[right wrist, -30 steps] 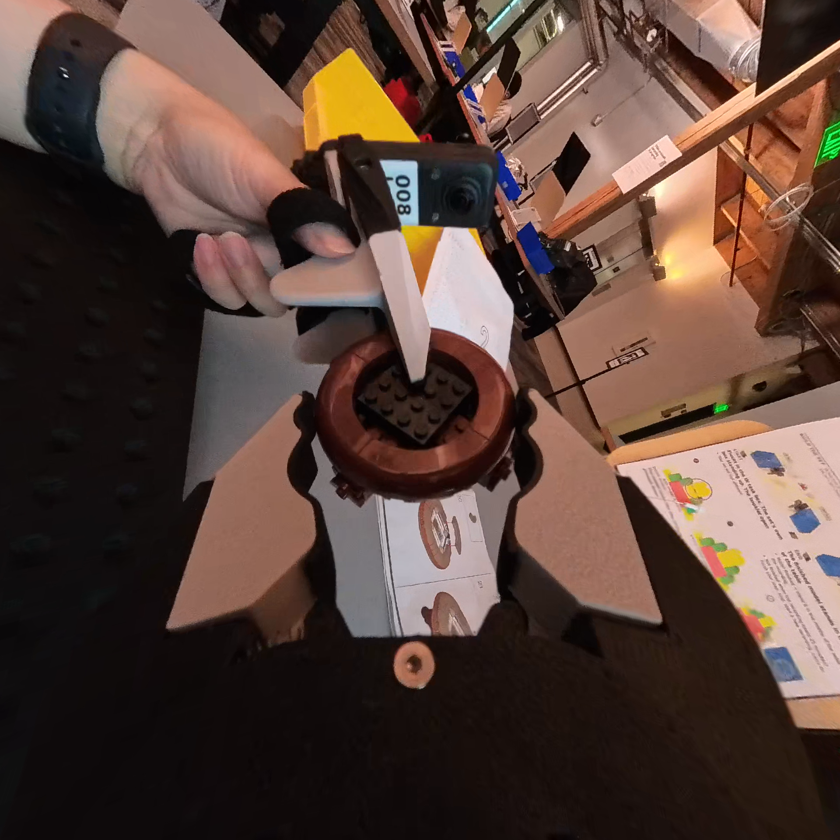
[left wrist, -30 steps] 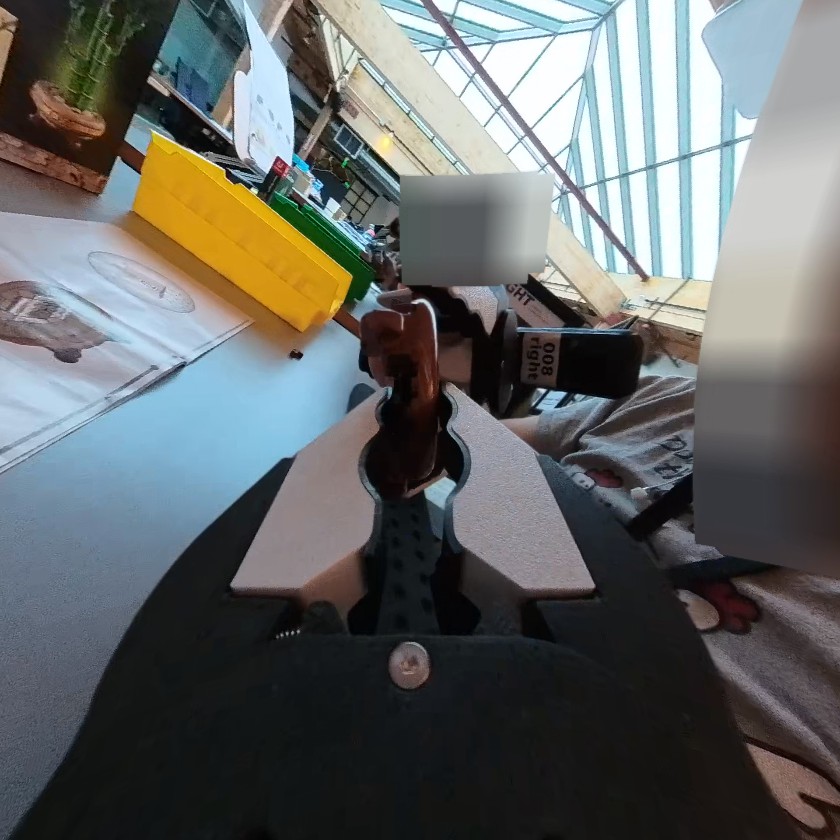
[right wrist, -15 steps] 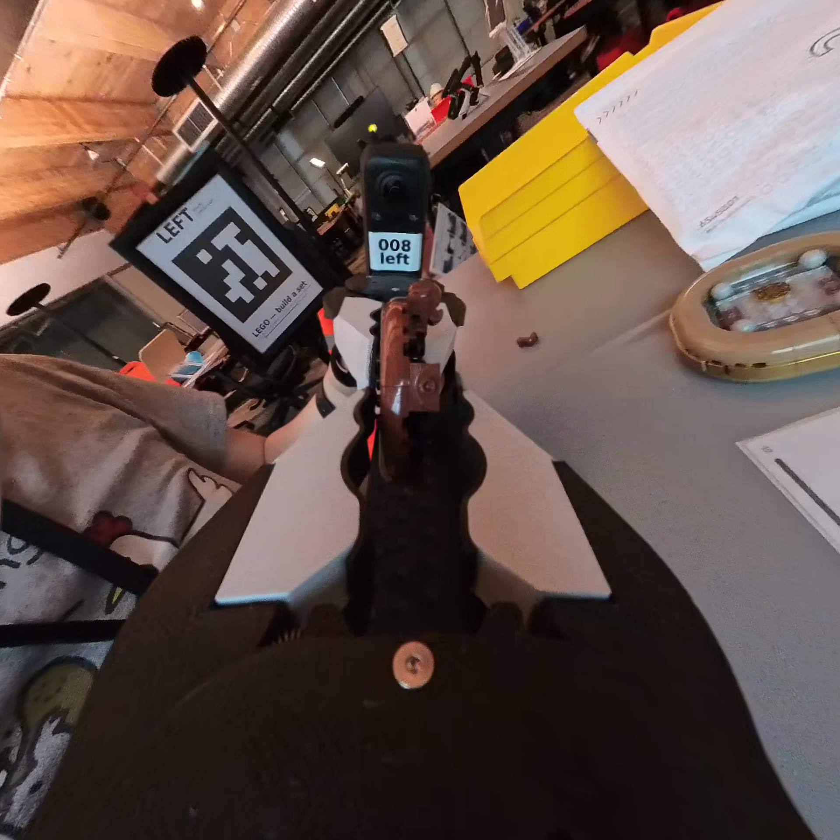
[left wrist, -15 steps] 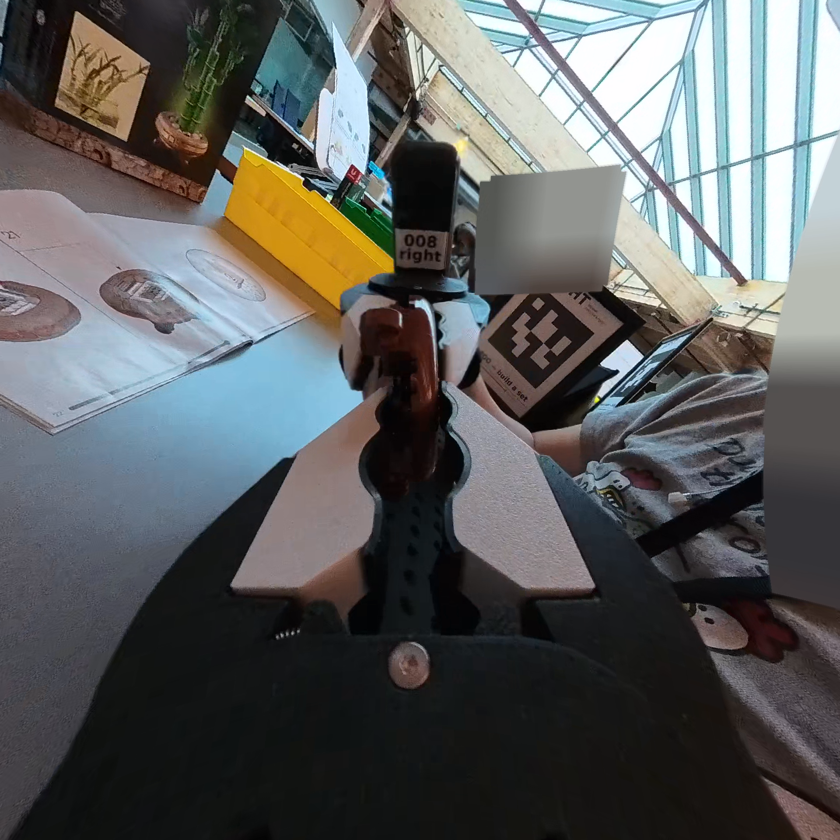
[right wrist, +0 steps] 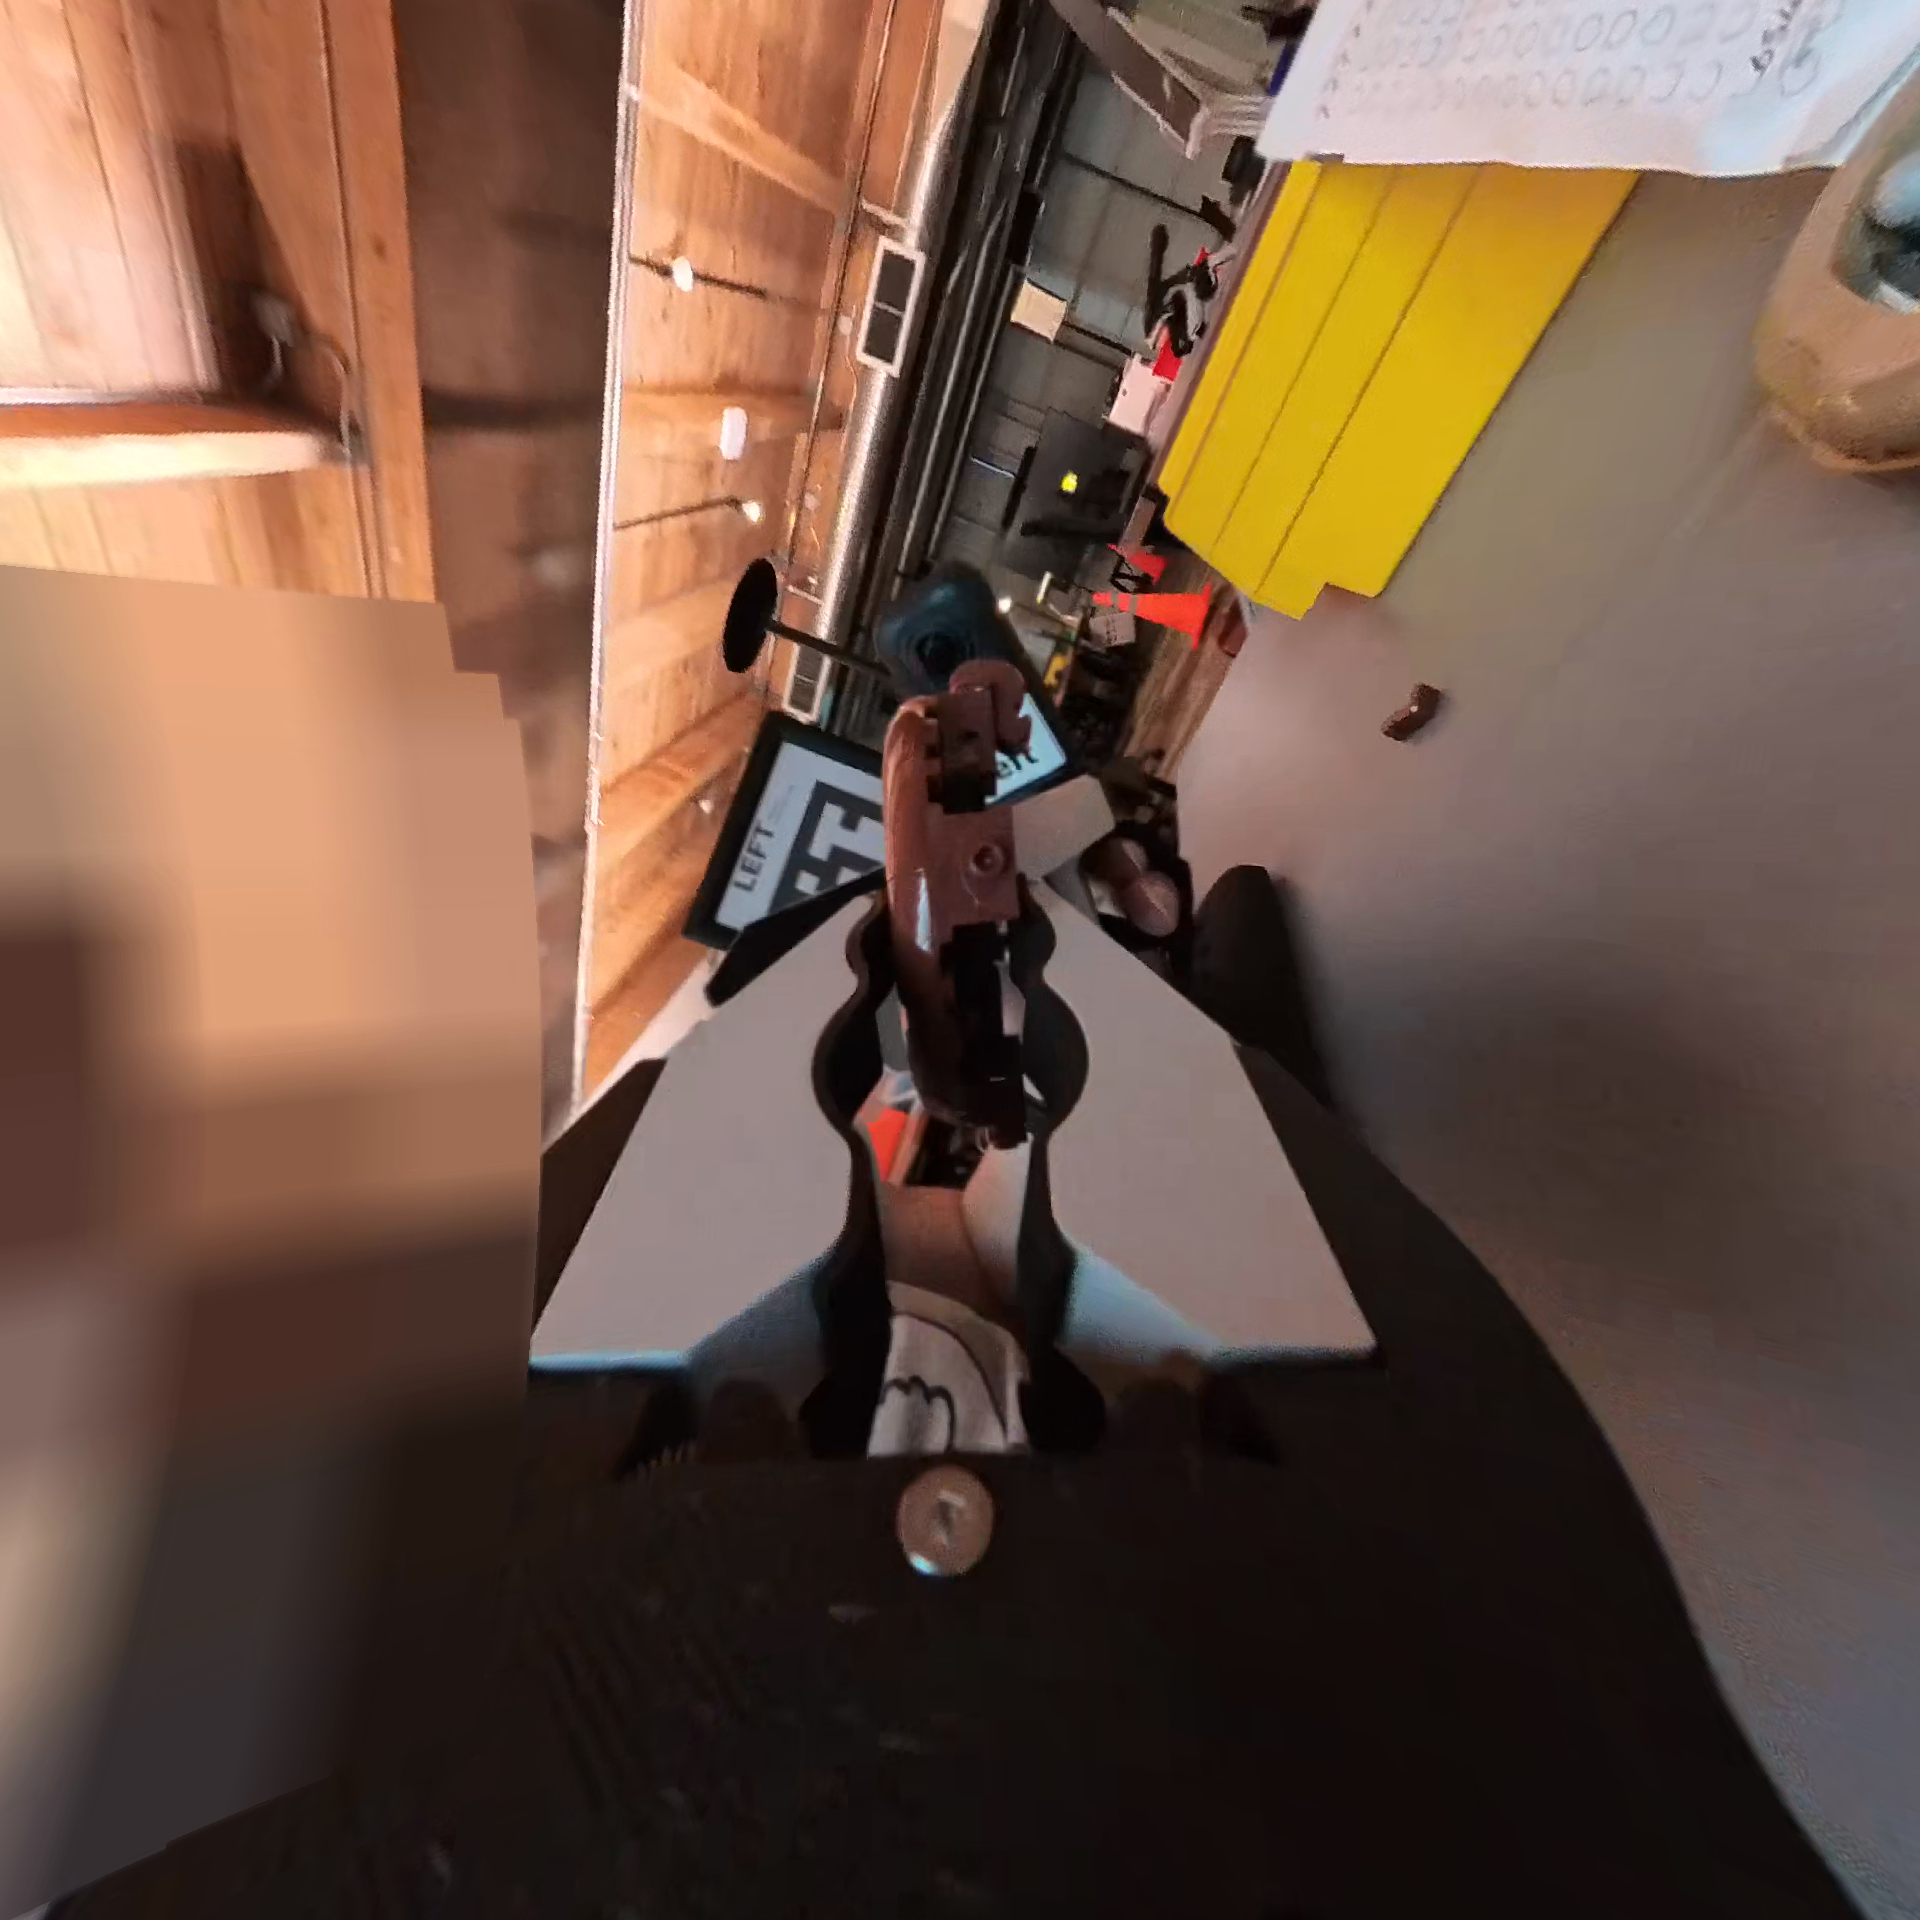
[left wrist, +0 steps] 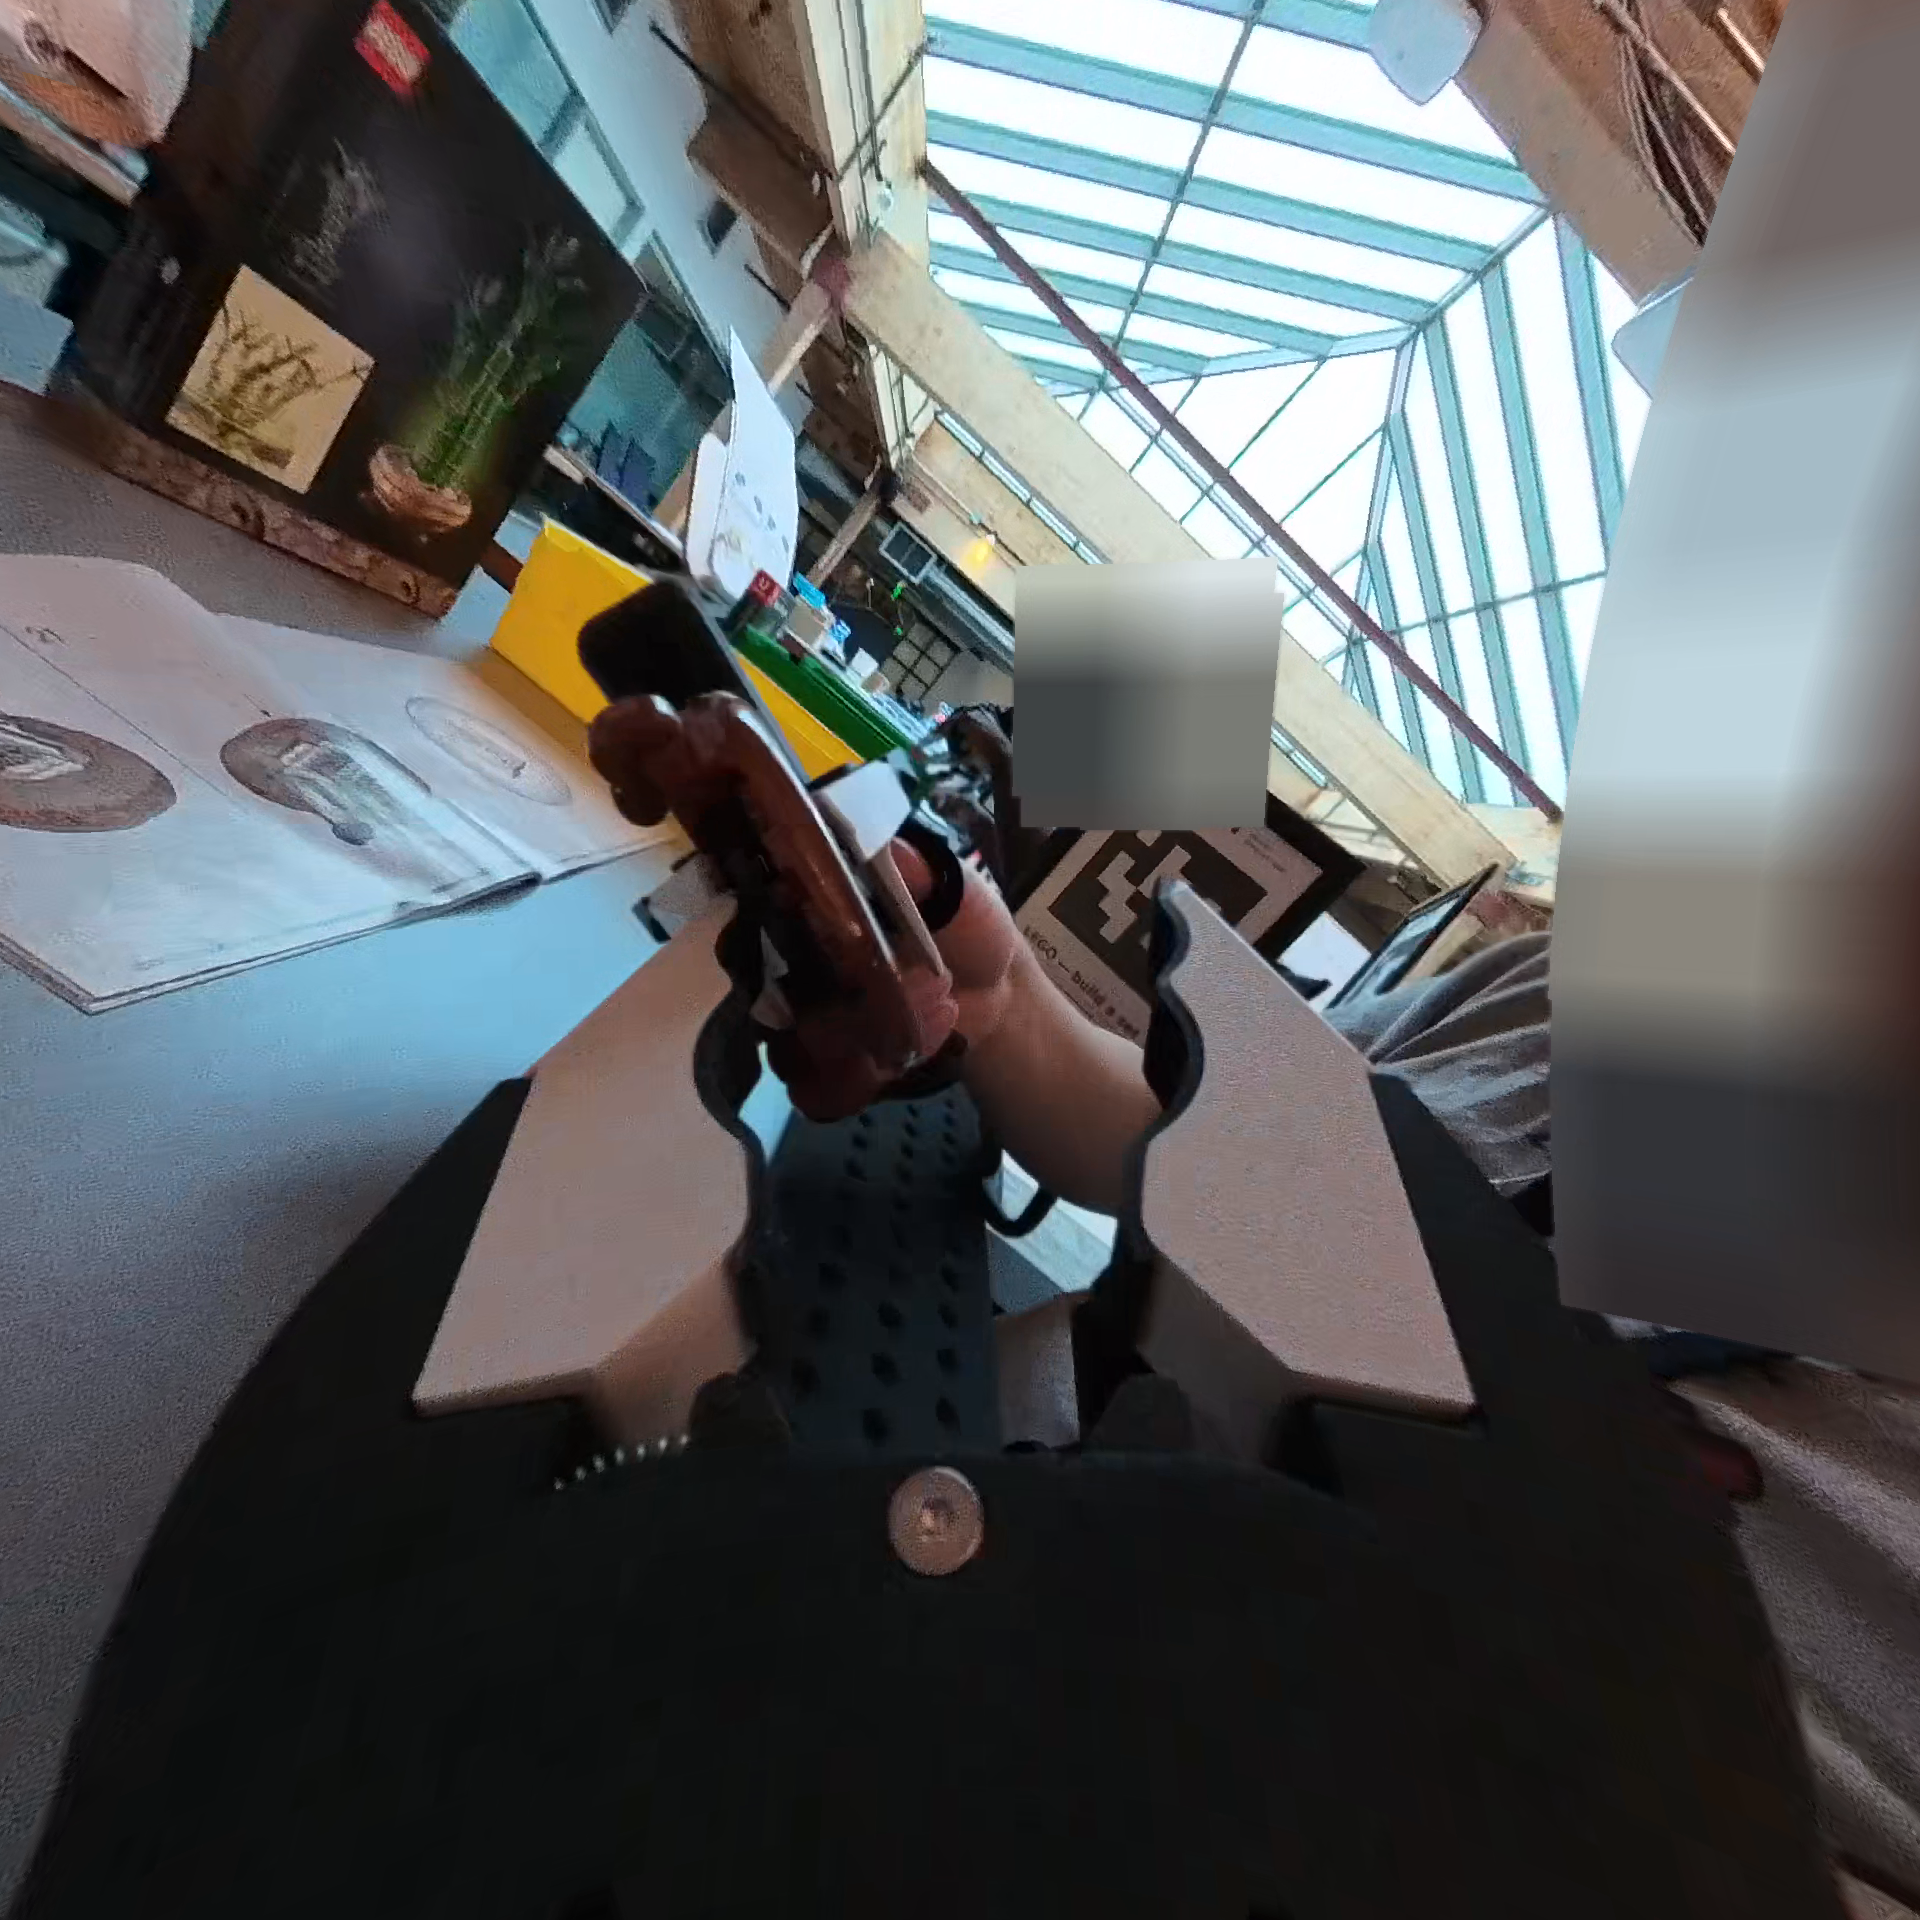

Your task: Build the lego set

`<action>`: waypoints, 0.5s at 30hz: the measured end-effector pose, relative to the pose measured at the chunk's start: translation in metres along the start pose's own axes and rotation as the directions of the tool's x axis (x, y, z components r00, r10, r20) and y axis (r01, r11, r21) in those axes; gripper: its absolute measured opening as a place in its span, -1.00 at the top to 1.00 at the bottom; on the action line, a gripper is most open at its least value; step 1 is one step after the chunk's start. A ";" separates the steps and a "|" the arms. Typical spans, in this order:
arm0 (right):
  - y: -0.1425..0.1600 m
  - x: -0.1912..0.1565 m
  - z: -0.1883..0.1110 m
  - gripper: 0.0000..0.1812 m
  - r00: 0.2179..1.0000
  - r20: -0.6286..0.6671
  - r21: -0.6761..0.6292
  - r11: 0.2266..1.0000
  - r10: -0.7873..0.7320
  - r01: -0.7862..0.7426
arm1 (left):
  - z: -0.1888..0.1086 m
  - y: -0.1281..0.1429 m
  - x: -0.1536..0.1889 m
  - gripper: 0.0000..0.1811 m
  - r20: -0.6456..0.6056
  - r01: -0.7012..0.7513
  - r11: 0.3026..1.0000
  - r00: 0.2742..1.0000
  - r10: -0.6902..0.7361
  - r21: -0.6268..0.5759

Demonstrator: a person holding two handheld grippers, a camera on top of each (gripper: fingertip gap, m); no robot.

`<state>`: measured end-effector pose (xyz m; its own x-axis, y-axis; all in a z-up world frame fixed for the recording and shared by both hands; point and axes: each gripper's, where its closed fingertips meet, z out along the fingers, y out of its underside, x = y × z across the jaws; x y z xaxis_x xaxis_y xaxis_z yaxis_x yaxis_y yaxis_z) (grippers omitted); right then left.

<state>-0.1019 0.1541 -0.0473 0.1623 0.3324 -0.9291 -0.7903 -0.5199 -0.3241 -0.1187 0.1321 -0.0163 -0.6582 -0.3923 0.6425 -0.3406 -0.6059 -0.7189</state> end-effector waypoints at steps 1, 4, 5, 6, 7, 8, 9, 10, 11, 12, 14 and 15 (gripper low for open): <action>-0.002 0.002 0.002 0.77 0.999 0.007 0.021 0.999 0.040 -0.040 | -0.002 -0.001 0.000 0.14 0.005 0.004 0.999 1.000 -0.004 0.034; -0.002 0.009 0.005 0.77 0.998 -0.005 0.004 0.998 0.069 -0.069 | -0.010 -0.003 -0.003 0.14 0.001 0.090 0.993 0.996 -0.090 0.070; -0.001 0.013 0.005 0.77 0.998 -0.026 -0.007 0.998 0.056 -0.056 | -0.011 -0.001 -0.009 0.22 0.029 0.107 0.993 0.994 -0.109 0.057; 0.000 0.015 0.005 0.78 0.999 -0.045 -0.029 0.999 0.031 -0.032 | -0.013 0.003 -0.019 0.41 0.085 0.124 0.992 0.988 -0.126 0.036; 0.002 0.014 0.005 0.78 0.998 -0.055 -0.050 0.999 0.008 -0.011 | -0.015 0.008 -0.028 0.63 0.136 0.137 0.991 0.981 -0.137 0.005; 0.002 0.013 0.005 0.79 0.998 -0.064 -0.063 0.998 -0.014 0.010 | -0.016 0.012 -0.032 0.75 0.162 0.147 0.989 0.977 -0.142 -0.022; 0.002 0.012 0.005 0.79 0.996 -0.075 -0.076 0.996 -0.044 0.039 | -0.016 0.013 -0.034 0.79 0.170 0.161 0.986 0.973 -0.153 -0.032; 0.002 0.011 0.005 0.79 0.993 -0.088 -0.089 0.993 -0.083 0.075 | -0.016 0.012 -0.033 0.80 0.157 0.180 0.983 0.972 -0.174 -0.025; 0.002 0.009 0.005 0.78 0.987 -0.095 -0.106 0.987 -0.131 0.121 | -0.016 0.011 -0.033 0.81 0.144 0.205 0.978 0.969 -0.200 -0.023; 0.000 0.009 0.003 0.69 0.972 -0.117 -0.126 0.974 -0.202 0.187 | -0.016 0.010 -0.034 0.81 0.148 0.232 0.973 0.963 -0.226 -0.022; -0.011 0.013 -0.006 0.21 0.883 -0.203 -0.171 0.903 -0.423 0.393 | -0.018 0.012 -0.042 0.81 0.191 0.266 0.963 0.948 -0.255 -0.036; -0.017 0.011 -0.012 0.01 0.782 -0.240 -0.210 0.818 -0.575 0.536 | -0.020 0.013 -0.045 0.81 0.212 0.285 0.957 0.940 -0.268 -0.053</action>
<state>-0.0793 0.1577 -0.0542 0.7231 0.3698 -0.5834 -0.4353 -0.4118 -0.8006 -0.1068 0.1553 -0.0600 -0.3847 -0.3531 0.8528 -0.5491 -0.6551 -0.5189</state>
